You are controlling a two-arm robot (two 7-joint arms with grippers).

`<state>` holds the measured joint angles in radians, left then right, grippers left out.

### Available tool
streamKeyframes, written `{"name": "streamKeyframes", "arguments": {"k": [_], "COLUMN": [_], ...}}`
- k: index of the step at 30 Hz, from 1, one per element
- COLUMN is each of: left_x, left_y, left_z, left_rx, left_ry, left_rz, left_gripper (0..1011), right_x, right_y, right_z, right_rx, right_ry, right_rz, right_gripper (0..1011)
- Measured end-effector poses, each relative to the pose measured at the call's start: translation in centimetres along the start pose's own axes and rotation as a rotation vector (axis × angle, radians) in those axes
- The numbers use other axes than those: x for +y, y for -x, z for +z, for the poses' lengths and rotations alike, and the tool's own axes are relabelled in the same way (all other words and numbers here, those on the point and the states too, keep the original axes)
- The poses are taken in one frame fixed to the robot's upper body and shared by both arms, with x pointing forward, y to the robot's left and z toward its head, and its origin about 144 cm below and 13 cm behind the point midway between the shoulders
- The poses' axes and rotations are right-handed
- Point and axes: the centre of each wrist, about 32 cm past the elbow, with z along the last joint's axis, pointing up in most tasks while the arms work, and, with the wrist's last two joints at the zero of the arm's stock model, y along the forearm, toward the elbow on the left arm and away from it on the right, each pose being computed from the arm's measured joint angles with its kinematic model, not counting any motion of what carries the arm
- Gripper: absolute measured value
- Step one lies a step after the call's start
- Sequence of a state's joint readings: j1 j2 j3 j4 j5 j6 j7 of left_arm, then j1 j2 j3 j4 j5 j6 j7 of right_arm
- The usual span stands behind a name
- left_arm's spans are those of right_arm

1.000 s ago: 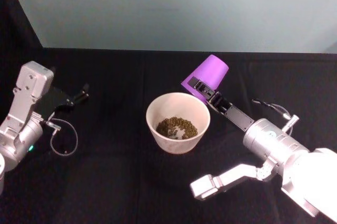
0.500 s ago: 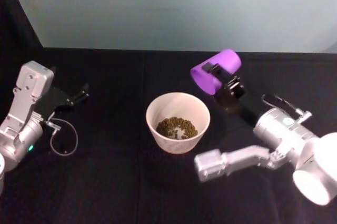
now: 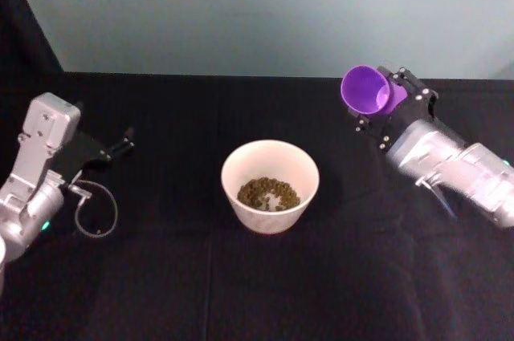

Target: Pick up the cup and pour the mung beans from the cup into the bowl.

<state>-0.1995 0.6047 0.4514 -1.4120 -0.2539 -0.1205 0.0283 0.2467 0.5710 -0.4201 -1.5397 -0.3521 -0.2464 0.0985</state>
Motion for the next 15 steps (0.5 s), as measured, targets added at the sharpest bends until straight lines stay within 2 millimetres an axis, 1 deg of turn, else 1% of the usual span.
{"name": "streamKeyframes", "arguments": {"k": [2, 3, 4, 5, 7, 9, 12, 15], "left_x": [0.0, 0.0, 0.0, 0.0, 0.0, 0.0, 0.0, 0.0], "left_y": [0.0, 0.0, 0.0, 0.0, 0.0, 0.0, 0.0, 0.0], "left_z": [0.0, 0.0, 0.0, 0.0, 0.0, 0.0, 0.0, 0.0], "left_rx": [0.0, 0.0, 0.0, 0.0, 0.0, 0.0, 0.0, 0.0], "left_ry": [0.0, 0.0, 0.0, 0.0, 0.0, 0.0, 0.0, 0.0], "left_rz": [0.0, 0.0, 0.0, 0.0, 0.0, 0.0, 0.0, 0.0], "left_gripper": [1000, 1000, 1000, 1000, 1000, 1000, 1000, 1000], "right_x": [-0.2, -0.3, -0.3, -0.4, -0.5, -0.6, -0.8, -1.1], "right_y": [-0.2, -0.3, -0.3, -0.3, -0.2, 0.1, 0.6, 1.2], "right_z": [-0.9, -1.7, -2.1, -2.9, -3.5, -4.4, -5.4, -6.1], "right_rx": [0.118, 0.228, 0.283, 0.397, 0.492, 0.633, 0.782, 0.869], "right_ry": [-0.01, -0.019, -0.02, -0.029, -0.039, -0.049, -0.061, -0.07], "right_rz": [0.002, 0.002, 0.001, 0.003, 0.007, 0.011, 0.029, 0.054], "right_gripper": [729, 729, 729, 729, 729, 729, 729, 729]}}
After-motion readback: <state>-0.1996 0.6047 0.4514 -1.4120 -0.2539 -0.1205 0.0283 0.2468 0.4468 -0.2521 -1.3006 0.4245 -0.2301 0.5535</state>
